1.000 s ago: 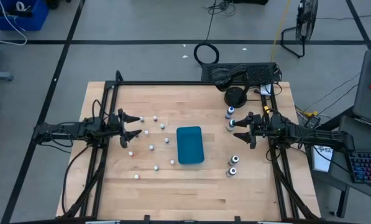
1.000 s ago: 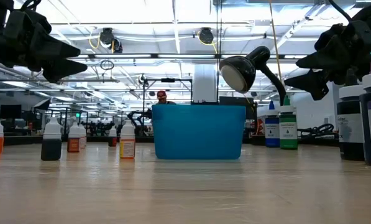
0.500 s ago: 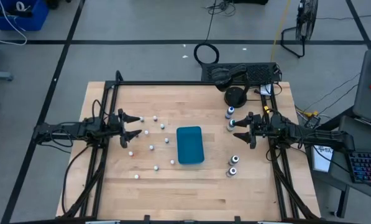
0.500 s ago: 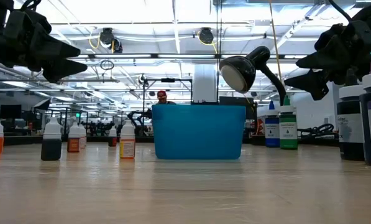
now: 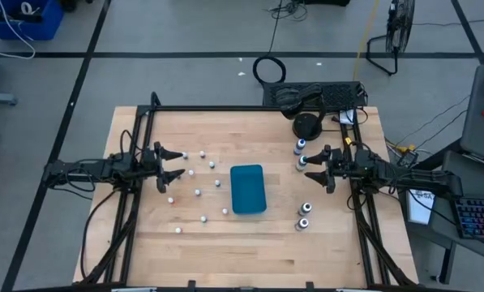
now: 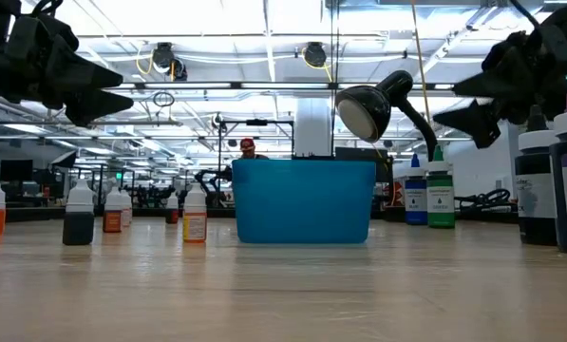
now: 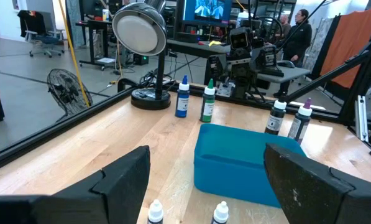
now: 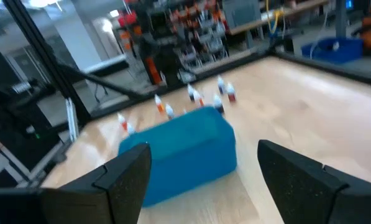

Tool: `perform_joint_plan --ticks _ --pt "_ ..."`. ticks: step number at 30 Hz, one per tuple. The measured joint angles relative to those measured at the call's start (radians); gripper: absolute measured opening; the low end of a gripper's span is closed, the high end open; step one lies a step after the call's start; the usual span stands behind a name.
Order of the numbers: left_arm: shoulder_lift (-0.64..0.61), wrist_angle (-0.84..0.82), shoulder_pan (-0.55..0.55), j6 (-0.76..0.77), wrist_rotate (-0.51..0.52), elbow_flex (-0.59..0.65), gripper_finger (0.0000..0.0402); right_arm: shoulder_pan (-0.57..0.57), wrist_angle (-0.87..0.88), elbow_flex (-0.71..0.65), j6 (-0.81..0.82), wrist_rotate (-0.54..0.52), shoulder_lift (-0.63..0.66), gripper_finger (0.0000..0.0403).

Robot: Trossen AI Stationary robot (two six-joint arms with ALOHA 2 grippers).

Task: Pick & Place food coloring
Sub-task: Put the large blue food coloring bottle into the blue container

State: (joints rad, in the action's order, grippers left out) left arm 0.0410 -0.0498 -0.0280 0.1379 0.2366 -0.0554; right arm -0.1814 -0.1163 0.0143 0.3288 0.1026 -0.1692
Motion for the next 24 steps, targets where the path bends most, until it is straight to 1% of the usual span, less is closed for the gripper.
perform_joint_plan --ticks 5,13,19,21,24 --pt "0.0 0.0 0.0 0.0 0.0 0.0 0.0308 0.0 -0.102 0.0 0.0 0.002 0.0 0.0283" --pt "0.0 0.0 0.0 0.0 0.0 0.0 0.0308 0.0 -0.141 0.0 0.007 -0.002 0.0 0.0283" --pt "0.0 0.0 0.0 0.0 0.0 0.0 0.0308 0.0 -0.261 0.0 0.034 -0.007 0.0 0.0282" --pt "0.0 0.0 0.0 0.0 0.0 0.0 0.0308 0.0 -0.295 0.0 0.021 -0.056 0.0 0.0283" --pt "0.0 0.0 0.0 0.0 0.0 0.0 0.0308 0.0 -0.285 0.0 0.022 -0.162 0.0 0.0283"
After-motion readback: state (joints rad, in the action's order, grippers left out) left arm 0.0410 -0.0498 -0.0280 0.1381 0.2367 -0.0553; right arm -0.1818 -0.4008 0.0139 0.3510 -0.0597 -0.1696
